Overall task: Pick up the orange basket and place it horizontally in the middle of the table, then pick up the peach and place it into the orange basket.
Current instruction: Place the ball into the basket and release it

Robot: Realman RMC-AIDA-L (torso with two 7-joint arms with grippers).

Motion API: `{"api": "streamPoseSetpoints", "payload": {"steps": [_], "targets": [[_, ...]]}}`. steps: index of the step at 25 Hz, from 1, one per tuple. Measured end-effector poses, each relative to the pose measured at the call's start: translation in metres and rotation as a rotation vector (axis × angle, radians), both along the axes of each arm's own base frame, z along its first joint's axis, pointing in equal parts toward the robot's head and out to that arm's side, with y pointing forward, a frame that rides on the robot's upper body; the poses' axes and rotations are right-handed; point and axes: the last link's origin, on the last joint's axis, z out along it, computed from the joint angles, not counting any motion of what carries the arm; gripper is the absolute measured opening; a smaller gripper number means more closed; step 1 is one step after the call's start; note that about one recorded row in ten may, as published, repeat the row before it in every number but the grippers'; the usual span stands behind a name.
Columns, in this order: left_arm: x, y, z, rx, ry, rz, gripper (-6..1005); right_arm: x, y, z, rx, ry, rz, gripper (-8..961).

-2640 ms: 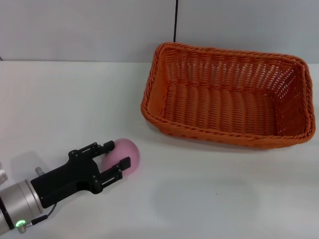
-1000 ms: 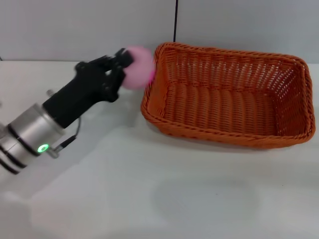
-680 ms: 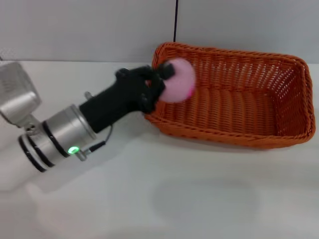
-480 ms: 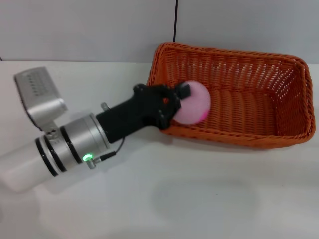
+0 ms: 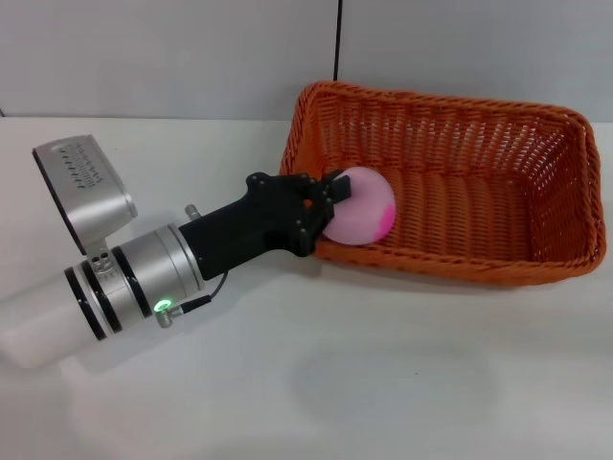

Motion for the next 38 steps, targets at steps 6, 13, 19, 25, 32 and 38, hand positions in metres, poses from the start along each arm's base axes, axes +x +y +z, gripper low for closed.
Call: {"api": "streamPoseSetpoints", "payload": {"steps": [6, 13, 19, 25, 32, 38], "targets": [[-0.005, 0.003, 0.004, 0.017, 0.010, 0.011, 53, 0.000, -0.001, 0.000, 0.000, 0.000, 0.001, 675], [-0.011, 0.008, 0.013, 0.054, 0.012, 0.028, 57, 0.001, -0.003, 0.000, 0.001, 0.000, -0.002, 675], [-0.015, 0.011, 0.018, 0.073, 0.020, 0.040, 60, 0.001, -0.004, 0.001, 0.006, 0.002, 0.001, 675], [-0.020, 0.012, 0.021, 0.082, 0.035, 0.047, 63, 0.001, -0.004, 0.002, 0.007, 0.003, 0.003, 676], [-0.029, 0.011, 0.028, 0.092, 0.057, 0.051, 67, 0.001, -0.003, 0.004, 0.011, 0.005, 0.005, 676], [-0.032, 0.008, 0.040, 0.112, 0.037, 0.021, 70, 0.000, 0.000, 0.004, 0.008, 0.003, 0.006, 676]]}}
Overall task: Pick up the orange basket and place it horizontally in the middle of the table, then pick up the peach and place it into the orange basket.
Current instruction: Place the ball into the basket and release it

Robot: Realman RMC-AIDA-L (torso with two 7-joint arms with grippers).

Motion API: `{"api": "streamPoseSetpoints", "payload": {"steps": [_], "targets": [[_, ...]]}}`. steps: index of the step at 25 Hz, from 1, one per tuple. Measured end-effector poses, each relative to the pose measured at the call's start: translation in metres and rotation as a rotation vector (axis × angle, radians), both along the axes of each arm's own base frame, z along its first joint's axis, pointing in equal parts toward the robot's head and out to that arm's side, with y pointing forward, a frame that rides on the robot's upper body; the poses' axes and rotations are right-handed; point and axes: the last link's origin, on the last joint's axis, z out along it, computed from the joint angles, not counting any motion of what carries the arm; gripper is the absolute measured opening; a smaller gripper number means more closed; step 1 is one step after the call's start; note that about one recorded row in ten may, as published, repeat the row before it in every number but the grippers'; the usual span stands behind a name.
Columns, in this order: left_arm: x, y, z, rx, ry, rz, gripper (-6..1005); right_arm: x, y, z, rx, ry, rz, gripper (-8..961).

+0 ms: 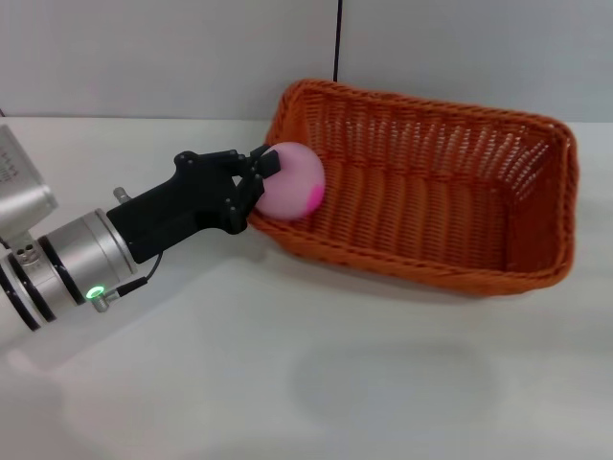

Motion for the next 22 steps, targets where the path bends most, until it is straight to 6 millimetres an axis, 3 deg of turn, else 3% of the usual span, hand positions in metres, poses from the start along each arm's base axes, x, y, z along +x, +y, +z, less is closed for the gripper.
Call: {"api": "streamPoseSetpoints", "payload": {"steps": [22], "targets": [[-0.011, -0.001, 0.022, 0.040, 0.029, -0.032, 81, -0.001, 0.003, 0.003, 0.009, -0.001, 0.002, 676]]}}
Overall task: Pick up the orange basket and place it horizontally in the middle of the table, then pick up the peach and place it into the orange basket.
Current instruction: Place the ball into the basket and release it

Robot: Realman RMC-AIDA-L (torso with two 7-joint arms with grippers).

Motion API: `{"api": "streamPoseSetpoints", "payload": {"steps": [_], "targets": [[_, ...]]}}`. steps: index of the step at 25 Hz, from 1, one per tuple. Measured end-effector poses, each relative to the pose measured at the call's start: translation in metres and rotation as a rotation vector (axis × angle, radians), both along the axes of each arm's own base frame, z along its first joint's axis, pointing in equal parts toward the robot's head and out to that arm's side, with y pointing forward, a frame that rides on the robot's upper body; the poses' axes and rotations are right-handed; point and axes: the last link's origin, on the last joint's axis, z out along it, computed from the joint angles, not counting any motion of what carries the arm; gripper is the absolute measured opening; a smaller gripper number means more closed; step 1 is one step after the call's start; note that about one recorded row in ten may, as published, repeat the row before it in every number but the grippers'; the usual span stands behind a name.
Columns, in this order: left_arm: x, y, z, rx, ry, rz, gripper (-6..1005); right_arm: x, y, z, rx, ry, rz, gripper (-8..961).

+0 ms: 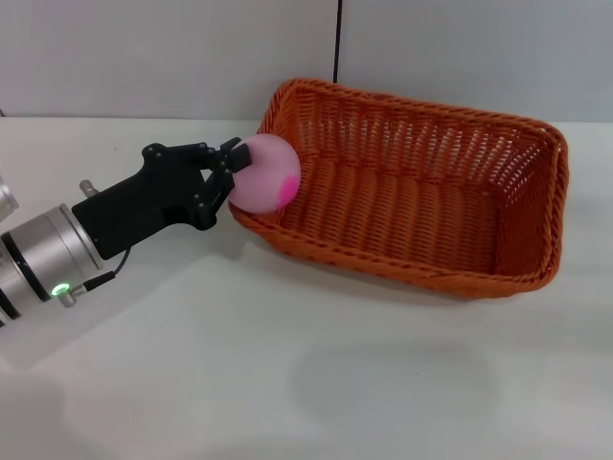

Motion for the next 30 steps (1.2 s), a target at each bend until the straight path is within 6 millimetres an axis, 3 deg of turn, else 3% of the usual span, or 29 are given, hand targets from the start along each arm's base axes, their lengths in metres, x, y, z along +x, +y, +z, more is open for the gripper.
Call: {"api": "streamPoseSetpoints", "payload": {"steps": [15, 30], "targets": [[-0.002, 0.001, 0.011, 0.005, 0.003, -0.012, 88, 0.001, -0.001, 0.001, 0.000, 0.000, 0.000, 676], [0.035, -0.001, -0.014, -0.093, -0.073, -0.134, 95, -0.001, 0.000, -0.002, -0.005, 0.004, 0.006, 676]]}}
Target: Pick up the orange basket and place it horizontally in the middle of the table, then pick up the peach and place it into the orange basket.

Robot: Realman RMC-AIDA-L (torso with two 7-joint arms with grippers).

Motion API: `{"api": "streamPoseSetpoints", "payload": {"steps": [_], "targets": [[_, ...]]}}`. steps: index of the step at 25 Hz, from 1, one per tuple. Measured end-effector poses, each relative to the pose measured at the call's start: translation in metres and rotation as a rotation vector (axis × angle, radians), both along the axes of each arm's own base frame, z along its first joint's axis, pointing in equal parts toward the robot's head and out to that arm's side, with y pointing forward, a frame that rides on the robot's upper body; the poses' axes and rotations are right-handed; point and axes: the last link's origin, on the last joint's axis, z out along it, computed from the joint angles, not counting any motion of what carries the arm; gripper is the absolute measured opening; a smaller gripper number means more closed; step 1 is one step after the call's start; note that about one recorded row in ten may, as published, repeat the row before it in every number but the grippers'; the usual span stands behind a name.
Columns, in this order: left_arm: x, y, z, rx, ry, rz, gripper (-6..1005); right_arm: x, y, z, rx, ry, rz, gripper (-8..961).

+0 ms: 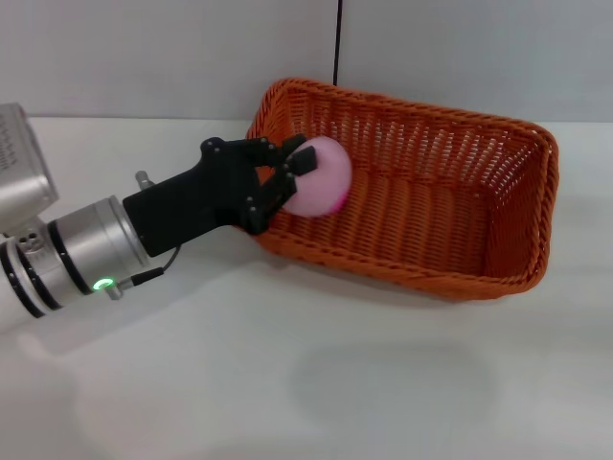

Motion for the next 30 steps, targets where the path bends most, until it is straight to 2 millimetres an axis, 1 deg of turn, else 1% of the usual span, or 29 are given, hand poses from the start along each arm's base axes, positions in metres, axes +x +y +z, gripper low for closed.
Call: {"api": "streamPoseSetpoints", "payload": {"steps": [2, 7, 15, 17, 20, 21, 23, 26, 28, 29, 30], "targets": [[0.002, 0.002, -0.008, -0.009, 0.009, 0.022, 96, -0.001, 0.000, -0.001, -0.001, 0.001, 0.003, 676], [0.003, 0.005, -0.012, -0.007, 0.011, 0.044, 99, -0.001, -0.001, -0.002, -0.004, 0.002, 0.004, 676], [0.002, 0.004, -0.013, -0.003, 0.003, 0.055, 463, 0.000, -0.003, -0.003, -0.006, 0.004, 0.001, 676], [-0.001, 0.004, -0.009, 0.021, -0.021, 0.082, 557, 0.000, -0.003, -0.003, -0.006, 0.005, 0.003, 676], [-0.008, 0.003, -0.003, 0.062, -0.052, 0.121, 586, -0.001, -0.004, -0.003, -0.003, 0.006, 0.008, 676], [-0.017, -0.001, 0.006, 0.135, -0.092, 0.166, 585, -0.001, -0.005, -0.003, -0.001, 0.006, 0.008, 676], [-0.025, -0.005, 0.014, 0.202, -0.127, 0.203, 583, 0.000, -0.006, -0.002, 0.002, 0.007, 0.006, 676], [-0.041, -0.015, 0.031, 0.362, -0.196, 0.278, 580, 0.001, -0.007, -0.003, 0.004, 0.011, 0.001, 676], [-0.041, -0.015, 0.031, 0.362, -0.196, 0.278, 578, 0.002, -0.009, -0.003, 0.015, 0.018, -0.006, 676], [-0.056, -0.027, 0.047, 0.534, -0.250, 0.363, 577, 0.003, -0.010, -0.003, 0.024, 0.026, -0.011, 676], [-0.058, -0.028, 0.048, 0.554, -0.256, 0.372, 576, 0.004, -0.011, -0.003, 0.032, 0.034, -0.016, 676]]}}
